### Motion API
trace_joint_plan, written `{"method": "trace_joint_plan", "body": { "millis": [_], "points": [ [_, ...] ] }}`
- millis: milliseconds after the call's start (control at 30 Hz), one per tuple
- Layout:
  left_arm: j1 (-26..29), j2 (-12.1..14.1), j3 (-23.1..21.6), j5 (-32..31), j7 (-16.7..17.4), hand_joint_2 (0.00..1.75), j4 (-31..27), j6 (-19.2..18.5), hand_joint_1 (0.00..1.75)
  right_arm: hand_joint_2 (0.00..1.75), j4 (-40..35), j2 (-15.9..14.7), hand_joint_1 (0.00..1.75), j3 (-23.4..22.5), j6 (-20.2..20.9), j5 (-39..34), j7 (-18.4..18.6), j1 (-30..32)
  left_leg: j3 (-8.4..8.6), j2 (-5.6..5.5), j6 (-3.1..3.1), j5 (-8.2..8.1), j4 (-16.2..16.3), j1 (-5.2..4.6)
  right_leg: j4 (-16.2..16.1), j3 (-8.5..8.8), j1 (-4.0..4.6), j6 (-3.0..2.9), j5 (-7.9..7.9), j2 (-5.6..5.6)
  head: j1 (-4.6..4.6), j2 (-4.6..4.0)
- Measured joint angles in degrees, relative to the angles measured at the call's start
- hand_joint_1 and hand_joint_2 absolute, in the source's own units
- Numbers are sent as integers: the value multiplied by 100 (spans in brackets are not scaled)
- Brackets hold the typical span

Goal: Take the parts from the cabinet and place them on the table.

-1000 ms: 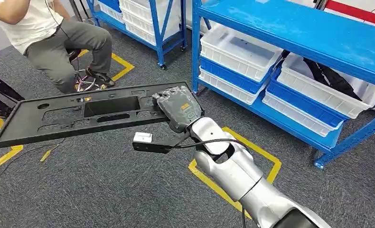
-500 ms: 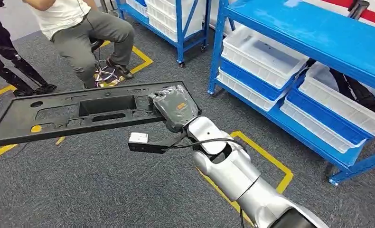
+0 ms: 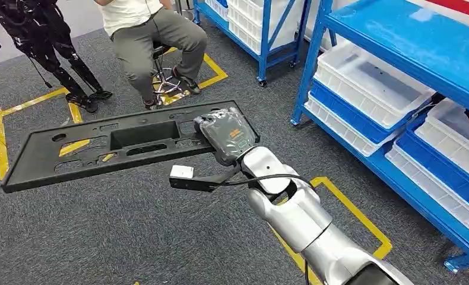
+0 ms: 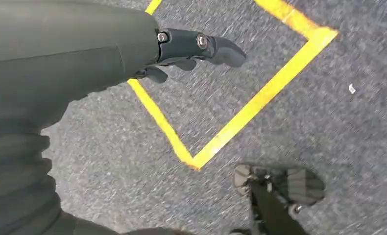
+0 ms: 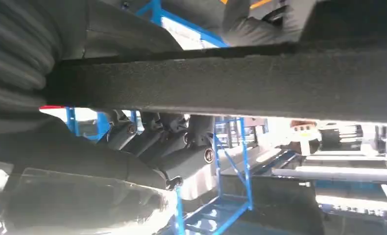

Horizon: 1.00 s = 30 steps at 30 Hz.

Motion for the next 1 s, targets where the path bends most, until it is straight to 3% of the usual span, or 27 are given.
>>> {"method": "trace_joint_plan", "body": {
  "millis": [33, 67, 133, 167, 200, 233, 300, 333, 367, 400, 467, 500, 533, 567, 600, 667, 700, 733, 767, 800, 833, 867, 900, 933, 1000],
  "points": [
    [1, -2, 2, 0, 4, 175, 0, -2, 0, 175, -13, 0, 175, 0, 0, 7, 2, 4, -45, 288, -1, -90, 130, -30, -4, 14, 24, -35, 5, -36, -2, 0],
    [-8, -4, 2, -2, 4, 175, 0, -7, 0, 175, -31, 0, 175, -2, 0, 7, 2, 2, -161, 502, -8, -259, 407, -41, -3, 18, 44, -87, 2, -80, -55, 0],
    [-34, -2, 2, -11, 4, 175, 0, -11, 0, 175, -44, -9, 175, -4, 0, 9, 5, 15, -600, 672, -17, -704, 1335, -38, -1, 17, 130, -133, -9, -186, -55, 0],
    [-36, -2, 4, -18, 4, 175, 0, -11, 0, 175, -46, -18, 175, -4, 0, 22, 7, 31, -767, 677, -6, -829, 1676, -40, -1, 15, 165, -150, -19, -238, -57, 0],
    [-34, 0, 4, -22, 9, 175, 0, -11, 0, 175, -46, -22, 175, -4, 0, 42, 20, 62, -853, 677, 24, -842, 1859, -46, -1, 16, 209, -161, -26, -304, -55, 0],
    [-33, 0, 4, -28, 13, 175, 0, -11, 0, 175, -59, -26, 175, -7, 2, 62, 26, 82, -779, 679, 73, -733, 1721, -69, -1, 17, 241, -172, -33, -358, -54, 0],
    [-41, 11, 7, -50, 15, 175, -2, -11, 0, 175, -88, -28, 175, -11, 2, 88, 37, 97, -249, 781, 262, -311, 797, -183, -5, 25, 311, -188, -43, -462, -55, 0],
    [-57, 20, 7, -55, 15, 175, -2, -11, 0, 175, -116, -28, 175, -22, 2, 94, 42, 97, 28, 946, 379, -196, 342, -278, -9, 35, 320, -190, -44, -501, -55, 0],
    [-85, 66, 7, -59, 17, 175, -15, -11, 0, 175, -140, -31, 175, -44, 2, 101, 46, 103, 58, 1134, 445, -268, 278, -310, -38, 36, 368, -186, -44, -567, -15, 0],
    [-104, 55, 4, -79, 11, 175, -15, -15, 0, 175, -142, -66, 175, -57, 2, 112, 48, 110, 73, 1091, 476, -241, 188, -359, -40, 35, 312, -182, -46, -614, -15, 0],
    [-103, 70, 7, -83, 20, 175, -15, -13, 0, 175, -164, -66, 175, -59, 2, 118, 52, 135, 55, 970, 534, -209, 162, -393, -81, 55, 312, -172, -39, -736, -35, 0],
    [-101, 75, 7, -85, 26, 175, -15, -13, 0, 175, -192, -37, 175, -63, 2, 134, 53, 141, 145, 905, 586, -143, 8, -374, -128, 106, 375, -153, -33, -766, -39, 0],
    [-90, 72, 9, -85, 31, 175, -15, -9, 0, 175, -204, -59, 175, -83, 2, 145, 55, 150, 241, 865, 535, -64, -121, -282, -75, 44, 352, -151, -76, -574, -17, 0],
    [-102, 64, 9, -90, 33, 175, -15, -11, 0, 175, -219, -57, 175, -83, 2, 145, 48, 140, 267, 810, 550, -24, -194, -282, 136, -27, 319, -142, -180, -324, -22, 0],
    [-131, 57, 9, -94, 33, 175, -15, -9, 0, 175, -221, -83, 175, -83, 2, 142, 46, 141, 256, 761, 561, 1, -196, -274, 501, -204, 273, -143, -332, -218, -24, 0],
    [-158, 35, 9, -98, 31, 175, -15, -11, 0, 175, -221, -140, 175, -92, 2, 142, 48, 197, 226, 598, 542, 11, -195, -251, 1480, -703, 207, -114, -689, -160, 2, 0],
    [-158, 29, 9, -101, 31, 175, -15, -11, 0, 175, -221, -157, 175, -92, 4, 145, 48, 229, 210, 514, 521, 19, -192, -231, 1744, -857, 167, -46, -729, -161, -2, 0],
    [-155, 29, 7, -100, 31, 175, -15, -11, 0, 175, -221, -171, 175, -92, 7, 153, 48, 247, 204, 445, 485, 24, -189, -205, 1651, -837, 126, 39, -649, -161, 0, 0],
    [-148, 18, 9, -100, 31, 175, -15, -11, 0, 175, -221, -190, 175, -92, 7, 173, 48, 254, 201, 363, 435, 23, -178, -175, 1253, -652, 78, 154, -455, -160, -2, 0],
    [-148, 13, 9, -103, 31, 175, -15, -13, 0, 175, -221, -197, 175, -92, 7, 177, 46, 255, 195, 296, 377, 13, -155, -145, 755, -408, 31, 253, -247, -144, -2, 0],
    [-152, 9, 9, -105, 31, 175, -15, -15, 0, 175, -223, -199, 175, -92, 7, 177, 46, 252, 173, 233, 311, -17, -90, -116, 143, -101, -46, 357, -18, -16, -2, 0],
    [-152, 13, 9, -109, 28, 175, -15, -15, 0, 175, -239, -199, 175, -92, 7, 177, 48, 252, 125, 191, 243, -55, -23, -116, -4, -55, -55, 335, -38, 137, 3, 0],
    [-160, 16, 9, -109, 26, 175, -15, -15, 0, 175, -264, -179, 175, -92, 9, 184, 46, 245, 84, 155, 190, -72, 25, -120, -37, -18, -45, 230, -17, 61, 28, 0],
    [-159, 18, 9, -109, 24, 175, -15, -13, 0, 175, -282, -188, 175, -103, 9, 188, 48, 245, 62, 137, 181, -63, 12, -109, -15, -16, -21, 164, -11, 42, 4, 0],
    [-148, 11, 9, -111, 24, 175, -13, -13, 0, 175, -291, -188, 175, -103, 17, 206, 48, 247, 48, 94, 147, -55, 11, -62, 3, -14, -3, 85, -16, -18, 7, 0]
  ]
}}
